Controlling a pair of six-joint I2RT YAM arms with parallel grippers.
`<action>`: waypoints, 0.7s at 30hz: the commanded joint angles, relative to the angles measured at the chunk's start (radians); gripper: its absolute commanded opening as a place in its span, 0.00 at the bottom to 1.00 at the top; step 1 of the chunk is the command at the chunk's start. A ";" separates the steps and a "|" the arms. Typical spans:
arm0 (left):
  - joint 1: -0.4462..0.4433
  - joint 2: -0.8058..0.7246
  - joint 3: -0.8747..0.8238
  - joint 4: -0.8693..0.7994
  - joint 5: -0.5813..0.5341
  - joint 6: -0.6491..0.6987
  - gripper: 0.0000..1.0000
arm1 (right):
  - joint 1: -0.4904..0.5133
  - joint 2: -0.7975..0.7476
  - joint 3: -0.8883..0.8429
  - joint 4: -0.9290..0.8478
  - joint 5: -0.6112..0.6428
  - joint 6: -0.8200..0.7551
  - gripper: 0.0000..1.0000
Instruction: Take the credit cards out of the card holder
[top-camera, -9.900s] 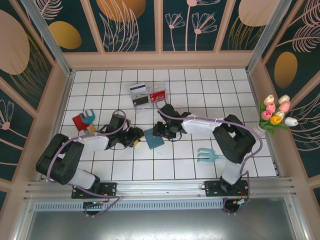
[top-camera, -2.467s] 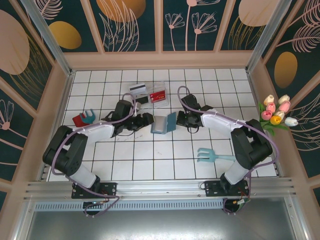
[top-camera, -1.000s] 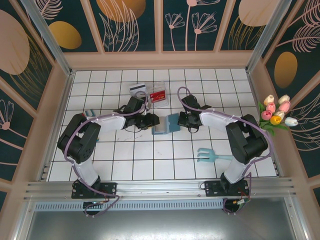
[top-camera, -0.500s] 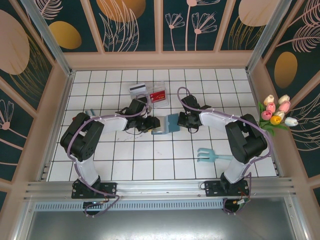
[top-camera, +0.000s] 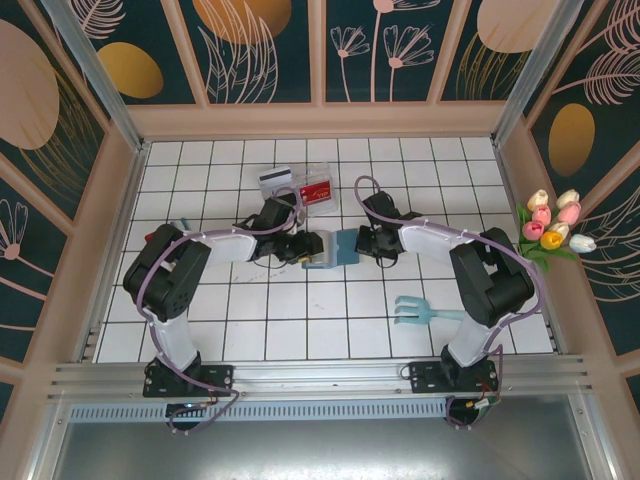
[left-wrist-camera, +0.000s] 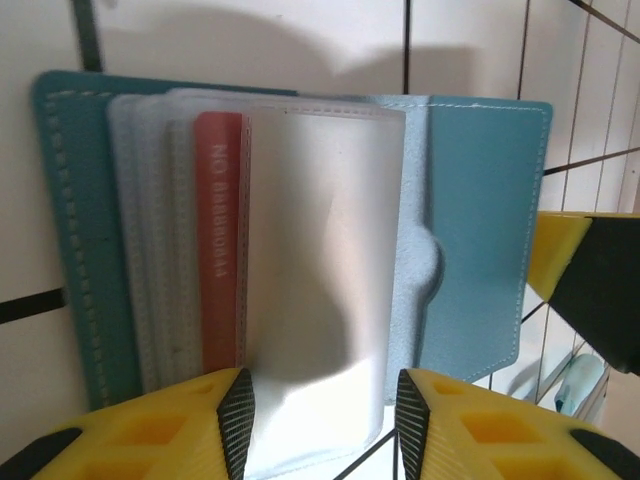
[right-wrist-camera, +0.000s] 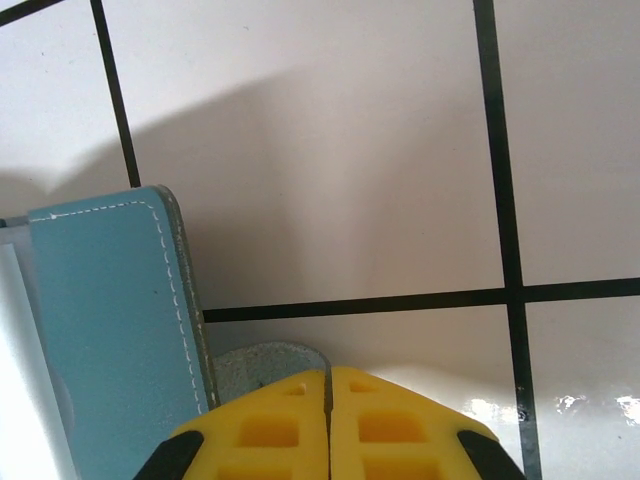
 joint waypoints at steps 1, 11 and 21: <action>-0.016 0.030 0.042 -0.009 0.006 0.008 0.46 | -0.001 0.017 -0.017 0.017 -0.033 0.007 0.07; -0.024 0.075 0.135 -0.050 -0.020 0.063 0.50 | 0.000 0.012 -0.015 0.017 -0.041 0.004 0.07; -0.024 0.143 0.231 -0.022 0.025 0.083 0.52 | -0.001 -0.002 -0.027 0.014 -0.033 0.006 0.07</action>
